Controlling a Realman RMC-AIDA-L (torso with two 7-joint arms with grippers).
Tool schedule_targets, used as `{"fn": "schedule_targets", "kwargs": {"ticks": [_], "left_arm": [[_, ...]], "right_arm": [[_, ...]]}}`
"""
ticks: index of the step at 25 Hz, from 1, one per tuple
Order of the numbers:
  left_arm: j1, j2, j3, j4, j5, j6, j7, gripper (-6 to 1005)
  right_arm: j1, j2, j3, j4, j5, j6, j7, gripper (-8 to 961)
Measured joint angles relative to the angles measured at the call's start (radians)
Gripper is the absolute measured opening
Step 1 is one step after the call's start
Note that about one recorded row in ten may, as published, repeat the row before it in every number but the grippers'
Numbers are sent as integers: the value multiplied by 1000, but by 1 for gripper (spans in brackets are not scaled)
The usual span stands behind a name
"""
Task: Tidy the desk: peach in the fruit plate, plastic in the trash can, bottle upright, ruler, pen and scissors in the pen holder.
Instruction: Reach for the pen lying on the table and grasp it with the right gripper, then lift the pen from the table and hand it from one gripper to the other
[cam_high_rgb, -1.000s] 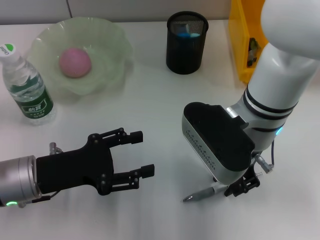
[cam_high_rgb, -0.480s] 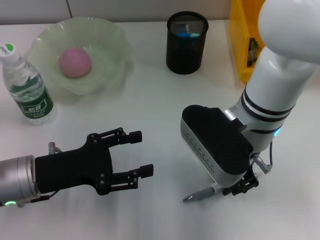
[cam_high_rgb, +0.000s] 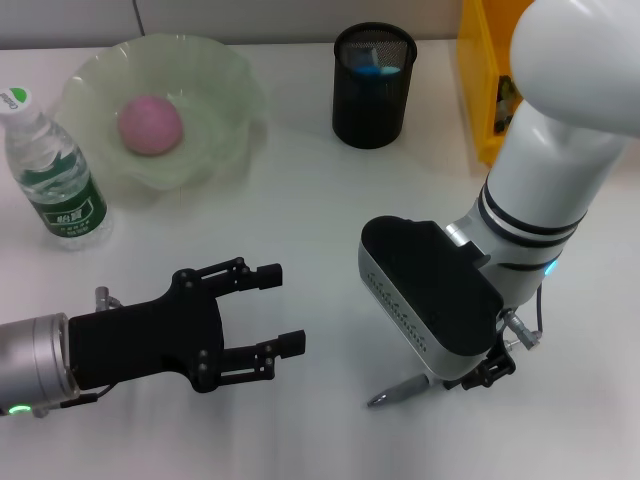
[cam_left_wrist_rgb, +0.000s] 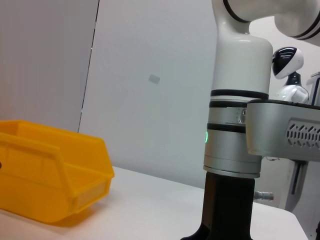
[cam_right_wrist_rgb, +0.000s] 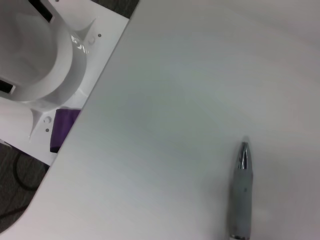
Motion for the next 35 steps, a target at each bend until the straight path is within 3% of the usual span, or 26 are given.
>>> {"fn": "schedule_targets", "kwargs": {"ticks": [23, 26, 28, 35], "left_arm": [[5, 3, 0, 0, 0, 7, -2, 778], [5, 3, 0, 0, 0, 9, -2, 778], [6, 4, 0, 0, 0, 10, -2, 778], [7, 9, -1, 2, -2, 25, -1, 776]], "right_arm": [[-1, 0, 4, -10, 2, -9, 22, 219], [-2, 0, 5, -13, 2, -13, 27, 120], [-2, 0, 10, -19, 2, -21, 29, 120], [-15, -1, 140, -57, 2, -83, 23, 120]]}}
